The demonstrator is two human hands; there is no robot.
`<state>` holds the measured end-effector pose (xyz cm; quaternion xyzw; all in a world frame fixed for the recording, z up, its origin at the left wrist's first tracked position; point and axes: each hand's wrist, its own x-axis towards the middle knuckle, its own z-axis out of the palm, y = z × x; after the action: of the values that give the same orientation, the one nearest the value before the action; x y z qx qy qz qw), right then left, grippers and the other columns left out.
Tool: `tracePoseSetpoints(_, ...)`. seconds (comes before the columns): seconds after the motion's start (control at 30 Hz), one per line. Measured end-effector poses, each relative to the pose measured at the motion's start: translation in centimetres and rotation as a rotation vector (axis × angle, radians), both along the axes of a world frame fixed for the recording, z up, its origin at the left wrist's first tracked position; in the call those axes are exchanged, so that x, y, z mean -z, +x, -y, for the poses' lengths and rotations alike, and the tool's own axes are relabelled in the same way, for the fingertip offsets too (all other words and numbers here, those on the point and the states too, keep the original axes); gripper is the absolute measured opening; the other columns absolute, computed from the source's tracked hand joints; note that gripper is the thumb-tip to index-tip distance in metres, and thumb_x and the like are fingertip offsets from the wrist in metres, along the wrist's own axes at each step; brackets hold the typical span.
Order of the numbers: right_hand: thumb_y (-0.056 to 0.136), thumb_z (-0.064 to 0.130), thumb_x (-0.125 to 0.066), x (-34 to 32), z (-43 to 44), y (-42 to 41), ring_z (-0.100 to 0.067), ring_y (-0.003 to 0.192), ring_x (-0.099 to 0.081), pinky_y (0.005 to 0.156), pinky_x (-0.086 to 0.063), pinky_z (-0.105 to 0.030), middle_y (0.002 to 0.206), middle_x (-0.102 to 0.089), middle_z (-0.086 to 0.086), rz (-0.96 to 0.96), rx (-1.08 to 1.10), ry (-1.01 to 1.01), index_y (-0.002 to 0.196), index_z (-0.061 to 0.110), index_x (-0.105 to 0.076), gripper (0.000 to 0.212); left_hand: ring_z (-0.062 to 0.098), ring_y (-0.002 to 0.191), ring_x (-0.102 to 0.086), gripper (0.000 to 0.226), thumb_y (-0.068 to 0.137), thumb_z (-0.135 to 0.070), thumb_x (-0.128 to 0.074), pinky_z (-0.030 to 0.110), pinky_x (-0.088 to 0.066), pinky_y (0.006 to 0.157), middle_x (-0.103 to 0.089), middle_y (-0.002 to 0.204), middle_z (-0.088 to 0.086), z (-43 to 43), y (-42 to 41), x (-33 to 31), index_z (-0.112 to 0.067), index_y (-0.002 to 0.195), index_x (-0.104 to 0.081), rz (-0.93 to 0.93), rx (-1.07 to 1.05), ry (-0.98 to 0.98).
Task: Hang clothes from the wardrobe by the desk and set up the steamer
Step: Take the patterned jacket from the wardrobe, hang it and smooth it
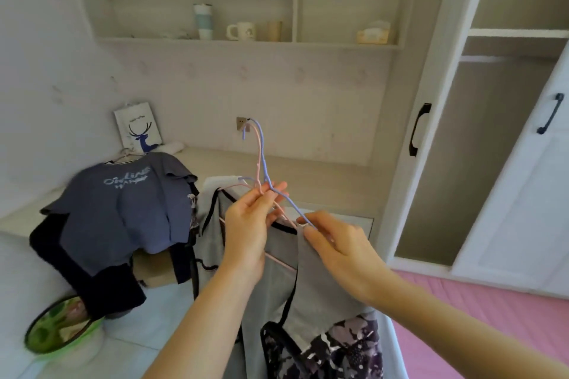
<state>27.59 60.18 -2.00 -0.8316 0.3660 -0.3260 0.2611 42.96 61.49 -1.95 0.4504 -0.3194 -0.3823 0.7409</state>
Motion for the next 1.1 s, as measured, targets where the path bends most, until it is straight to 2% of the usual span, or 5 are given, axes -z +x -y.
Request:
tracePoseSetpoints(0.33,0.101,0.043,-0.033,3.6,2.8,12.0,-0.026,0.086,-0.060,0.061,-0.038,-0.033,0.097,-0.063,0.000,-0.490,0.087,-0.418,0.112,0.017,-0.053,0.035,0.017,0.090,-0.071,0.020,0.096,-0.009,-0.053,0.028,-0.058,0.081,-0.074,0.096,0.013,1.7,11.9,3.3,0.000,0.091,-0.069,0.053,-0.132,0.077)
tracePoseSetpoints(0.53,0.087,0.017,-0.061,7.1,5.6,18.3,-0.021,0.058,-0.058,0.041,-0.038,-0.029,0.085,-0.064,-0.002,-0.410,0.111,-0.734,0.131,0.005,-0.053,0.046,0.013,0.085,-0.070,0.020,0.096,-0.009,-0.053,0.023,-0.056,0.079,-0.075,0.087,0.005,3.2,17.1,4.0,-0.005,0.089,-0.071,0.056,-0.246,0.090)
tracePoseSetpoints(0.77,0.092,0.019,-0.053,9.0,10.3,25.0,-0.016,0.040,-0.045,0.038,-0.021,-0.023,0.064,-0.054,-0.001,-0.380,0.150,-0.818,0.105,0.001,-0.066,0.026,0.010,0.078,-0.070,0.025,0.097,-0.010,-0.053,0.016,-0.054,0.068,-0.074,0.084,0.006,6.4,21.7,5.3,-0.014,0.078,-0.070,0.054,-0.365,0.131)
tracePoseSetpoints(0.93,0.068,0.010,-0.084,9.2,15.6,28.8,-0.020,0.029,-0.038,0.037,-0.015,-0.021,0.057,-0.052,-0.001,-0.393,0.065,-0.754,0.087,0.006,-0.066,0.027,0.016,0.079,-0.071,0.024,0.096,-0.010,-0.053,0.021,-0.056,0.072,-0.074,0.083,0.006,9.8,25.9,6.3,-0.015,0.081,-0.071,0.159,-0.431,0.189)
tracePoseSetpoints(1.1,0.088,0.016,-0.062,8.3,21.7,33.1,-0.024,0.036,-0.048,0.032,-0.024,-0.024,0.060,-0.058,0.000,-0.259,-0.032,-0.733,0.089,0.010,-0.062,0.006,0.012,0.071,-0.068,0.024,0.097,-0.011,-0.052,0.018,-0.053,0.067,-0.071,0.075,0.002,13.3,30.1,5.5,-0.010,0.086,-0.073,0.378,-0.495,0.214)
